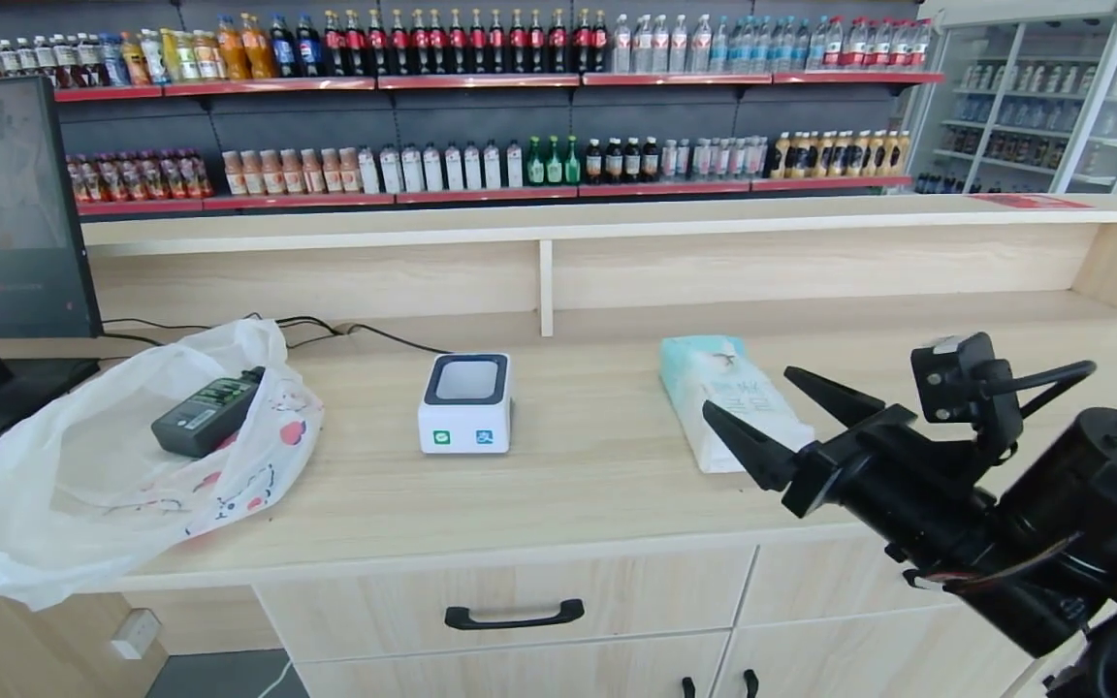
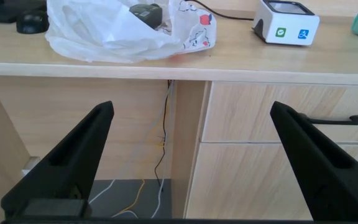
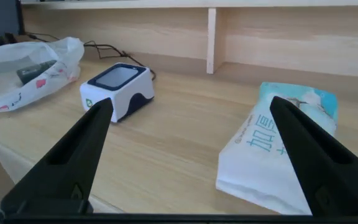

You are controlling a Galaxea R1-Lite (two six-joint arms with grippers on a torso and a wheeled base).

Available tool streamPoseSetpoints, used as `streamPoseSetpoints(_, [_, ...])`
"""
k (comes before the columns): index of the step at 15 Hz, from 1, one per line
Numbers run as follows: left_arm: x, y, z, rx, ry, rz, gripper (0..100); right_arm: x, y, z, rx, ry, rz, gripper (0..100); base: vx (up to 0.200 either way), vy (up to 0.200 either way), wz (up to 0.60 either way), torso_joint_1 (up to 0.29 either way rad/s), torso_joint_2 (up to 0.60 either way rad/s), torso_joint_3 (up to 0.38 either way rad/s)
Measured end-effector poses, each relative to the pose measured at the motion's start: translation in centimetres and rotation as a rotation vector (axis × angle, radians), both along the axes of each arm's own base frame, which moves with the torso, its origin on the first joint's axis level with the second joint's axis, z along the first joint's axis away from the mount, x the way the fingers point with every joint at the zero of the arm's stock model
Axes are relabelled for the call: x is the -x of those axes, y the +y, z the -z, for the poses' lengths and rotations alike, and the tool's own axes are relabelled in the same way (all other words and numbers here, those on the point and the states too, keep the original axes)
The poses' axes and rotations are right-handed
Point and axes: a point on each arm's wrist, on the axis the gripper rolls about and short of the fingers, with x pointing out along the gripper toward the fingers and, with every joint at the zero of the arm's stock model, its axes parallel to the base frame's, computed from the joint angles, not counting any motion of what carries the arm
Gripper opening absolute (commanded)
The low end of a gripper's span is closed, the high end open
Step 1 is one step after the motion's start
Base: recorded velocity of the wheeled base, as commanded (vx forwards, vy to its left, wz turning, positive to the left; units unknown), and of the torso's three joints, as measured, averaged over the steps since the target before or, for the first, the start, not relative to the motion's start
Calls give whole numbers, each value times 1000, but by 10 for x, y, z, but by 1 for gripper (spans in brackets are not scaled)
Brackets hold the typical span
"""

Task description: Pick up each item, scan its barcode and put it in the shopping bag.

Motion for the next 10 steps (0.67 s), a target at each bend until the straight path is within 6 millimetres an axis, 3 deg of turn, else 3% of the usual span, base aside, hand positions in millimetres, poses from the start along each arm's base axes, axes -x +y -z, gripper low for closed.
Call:
streamPoseSetpoints(5, [0, 0, 0, 0, 0, 0, 100, 5, 21, -35, -58, -151, -149, 100, 0, 0, 0, 0, 0, 0])
streamPoseSetpoints(10, [0, 0, 0, 0, 0, 0, 100, -30, 20, -34, 108, -60, -171, 100, 0, 0, 0, 0, 0, 0])
